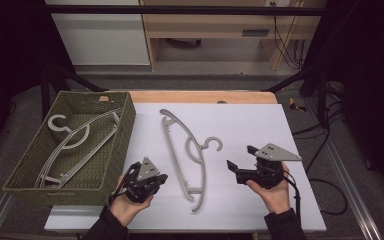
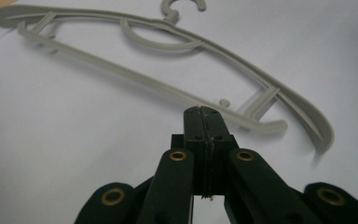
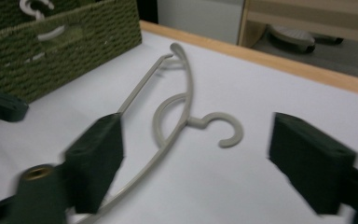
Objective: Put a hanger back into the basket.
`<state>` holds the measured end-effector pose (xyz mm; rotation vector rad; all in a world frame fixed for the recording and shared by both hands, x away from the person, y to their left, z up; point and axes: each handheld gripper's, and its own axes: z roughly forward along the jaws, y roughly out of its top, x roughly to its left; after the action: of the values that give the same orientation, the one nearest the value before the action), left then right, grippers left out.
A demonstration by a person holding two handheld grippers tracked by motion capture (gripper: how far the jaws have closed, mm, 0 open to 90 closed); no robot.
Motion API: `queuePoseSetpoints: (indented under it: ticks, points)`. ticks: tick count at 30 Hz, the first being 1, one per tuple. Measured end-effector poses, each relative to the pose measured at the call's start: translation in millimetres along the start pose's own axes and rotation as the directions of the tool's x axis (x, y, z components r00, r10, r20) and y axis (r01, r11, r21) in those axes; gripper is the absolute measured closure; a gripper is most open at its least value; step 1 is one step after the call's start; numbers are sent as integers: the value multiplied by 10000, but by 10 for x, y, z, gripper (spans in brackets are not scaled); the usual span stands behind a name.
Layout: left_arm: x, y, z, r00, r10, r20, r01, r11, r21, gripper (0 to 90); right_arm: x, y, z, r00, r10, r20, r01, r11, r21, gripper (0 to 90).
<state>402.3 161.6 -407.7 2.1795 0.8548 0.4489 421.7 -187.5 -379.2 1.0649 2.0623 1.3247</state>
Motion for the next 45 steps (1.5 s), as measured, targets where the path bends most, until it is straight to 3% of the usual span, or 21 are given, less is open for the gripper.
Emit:
queuePoseSetpoints:
  ticks: [5,6,8,9,13,16,17,21,25,26,34,37,39,42,45]
  points:
    - [92,-194,-91,9985,-495,-226,487,9982,-345,900,221,-121,335,9968,-219,-763,299,9941,1045,604]
    - [112,-217,-89,9976,-666,-177,658,9970,-398,899,254,-147,405,9967,-152,-796,259,9906,1343,690]
    - [156,-243,-89,9972,-612,-421,600,9977,-301,899,304,-202,523,9944,105,-1047,86,9835,1807,839]
    - [176,-253,-87,9959,-817,-386,802,9960,-391,899,321,-227,581,9936,242,-1100,-19,9802,1980,888]
    - [208,-266,-82,9958,-805,-433,788,9961,-393,899,404,-322,759,9873,461,-1518,-70,9686,2487,900]
    - [197,-275,-58,9965,-720,-434,706,9970,-332,899,520,-385,888,9844,451,-1702,79,9544,2986,900]
    - [194,-276,-54,9971,-611,-451,600,9979,-244,899,547,-404,933,9833,297,-1795,258,9539,2992,900]
    - [190,-278,-36,9974,-587,-409,579,9981,-222,899,592,-453,1036,9841,294,-1754,326,9397,3404,900]
    - [210,-284,-35,9973,-593,-440,587,9982,-134,899,600,-495,1073,9854,-116,-1697,756,9236,3759,900]
    - [215,-285,-35,9974,-572,-446,567,9983,-118,899,605,-500,1074,9844,27,-1762,657,9221,3812,900]
    - [231,-302,-5,9974,-605,-395,605,9982,-3,899,630,-504,1090,9831,-254,-1814,962,9142,3936,900]
    - [223,-306,-7,9973,-607,-409,606,9982,-38,899,607,-500,1062,9866,-333,-1598,975,9051,4138,900]
    - [233,-310,-11,9972,-630,-409,628,9980,-58,899,559,-515,1011,9922,-411,-1180,880,9002,4264,900]
    - [239,-319,-10,9970,-662,-409,662,9978,-17,899,418,-562,901,9945,-99,-1041,529,9062,4196,900]
    - [234,-322,-4,9974,-596,-403,598,9982,45,899,280,-592,804,9977,139,-656,152,9060,4229,900]
